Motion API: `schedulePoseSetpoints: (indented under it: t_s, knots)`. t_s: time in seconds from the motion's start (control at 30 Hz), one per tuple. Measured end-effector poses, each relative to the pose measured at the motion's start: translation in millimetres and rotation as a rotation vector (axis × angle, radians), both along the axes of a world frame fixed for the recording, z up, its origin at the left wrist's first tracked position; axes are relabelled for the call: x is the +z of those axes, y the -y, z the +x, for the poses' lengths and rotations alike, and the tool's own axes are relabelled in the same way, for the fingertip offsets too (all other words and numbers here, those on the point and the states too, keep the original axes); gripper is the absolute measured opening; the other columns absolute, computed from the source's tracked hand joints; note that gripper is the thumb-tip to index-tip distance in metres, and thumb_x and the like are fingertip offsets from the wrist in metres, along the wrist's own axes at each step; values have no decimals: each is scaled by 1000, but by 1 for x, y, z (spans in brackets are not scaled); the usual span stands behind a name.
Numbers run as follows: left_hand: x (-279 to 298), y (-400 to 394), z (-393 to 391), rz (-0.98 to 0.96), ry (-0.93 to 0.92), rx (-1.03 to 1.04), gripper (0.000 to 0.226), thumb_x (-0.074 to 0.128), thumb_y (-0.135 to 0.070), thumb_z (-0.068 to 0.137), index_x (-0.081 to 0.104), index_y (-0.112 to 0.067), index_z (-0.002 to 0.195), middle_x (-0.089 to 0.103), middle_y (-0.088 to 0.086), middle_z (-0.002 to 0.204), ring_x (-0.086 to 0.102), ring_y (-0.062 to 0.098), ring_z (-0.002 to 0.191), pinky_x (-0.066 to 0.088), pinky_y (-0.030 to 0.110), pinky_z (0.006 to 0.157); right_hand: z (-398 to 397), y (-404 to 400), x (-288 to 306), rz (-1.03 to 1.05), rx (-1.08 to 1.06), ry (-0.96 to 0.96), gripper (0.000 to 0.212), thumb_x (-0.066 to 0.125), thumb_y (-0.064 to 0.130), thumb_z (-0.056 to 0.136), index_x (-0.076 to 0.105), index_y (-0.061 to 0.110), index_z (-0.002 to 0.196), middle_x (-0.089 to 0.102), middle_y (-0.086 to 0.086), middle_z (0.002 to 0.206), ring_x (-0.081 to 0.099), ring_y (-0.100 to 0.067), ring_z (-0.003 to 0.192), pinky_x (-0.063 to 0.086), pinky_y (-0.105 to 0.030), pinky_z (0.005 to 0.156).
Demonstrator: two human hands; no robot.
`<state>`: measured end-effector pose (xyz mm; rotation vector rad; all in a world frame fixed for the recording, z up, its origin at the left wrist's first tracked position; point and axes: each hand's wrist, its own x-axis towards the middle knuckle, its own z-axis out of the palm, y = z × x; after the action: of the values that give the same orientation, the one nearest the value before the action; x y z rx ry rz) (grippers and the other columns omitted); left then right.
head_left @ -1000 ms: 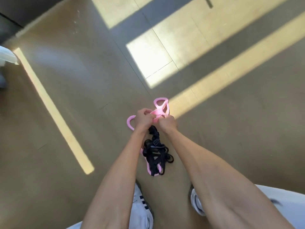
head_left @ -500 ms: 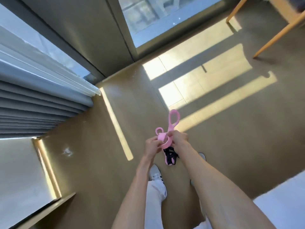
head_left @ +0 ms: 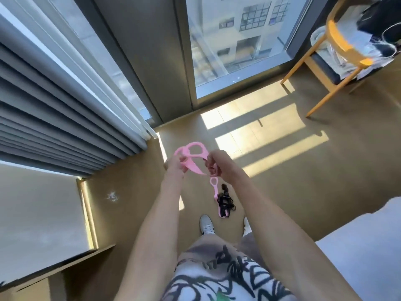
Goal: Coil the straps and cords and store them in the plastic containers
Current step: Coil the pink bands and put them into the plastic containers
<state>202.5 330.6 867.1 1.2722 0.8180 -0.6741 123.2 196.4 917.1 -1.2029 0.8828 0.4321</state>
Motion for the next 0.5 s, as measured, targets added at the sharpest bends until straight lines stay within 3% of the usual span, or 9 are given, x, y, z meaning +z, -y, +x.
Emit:
schedulePoseSetpoints:
  t_s: [0.07,0.17,0.3,0.4,0.5]
  knots:
    - [24,-17,9,62,128,-26,31,44,10,94,59,-1,119,67,15,85,61,15,51,42,19,42,5,2,14,-30,116,80,15,50,11,85,58,11,72,48,-1,55,39,-15,43,30,-23,49]
    - [64,-34,9,72,314,-74,22,51,9,91,61,-1,108,73,13,77,70,22,62,51,24,50,17,-1,35,-213,205,230,22,61,28,92,68,10,82,51,1,56,47,-15,50,40,-27,52]
    - [107,-46,-7,130,494,-17,17,60,-3,89,64,-4,106,77,12,83,75,27,71,60,31,60,33,-17,68,-123,134,538,13,65,18,89,69,7,96,62,-5,67,61,-23,66,54,-35,71]
    - [131,-60,-25,107,529,75,13,60,-7,94,65,-2,105,75,14,84,72,23,66,58,31,59,40,-40,93,-46,325,624,21,68,17,85,70,4,101,68,-14,85,67,-27,79,55,-40,82]
    - [151,-79,-49,44,598,134,29,52,-26,103,70,-3,107,74,8,88,71,27,79,61,41,74,36,-77,115,-161,538,657,12,71,18,77,77,12,85,74,-5,85,70,-13,74,56,-26,67]
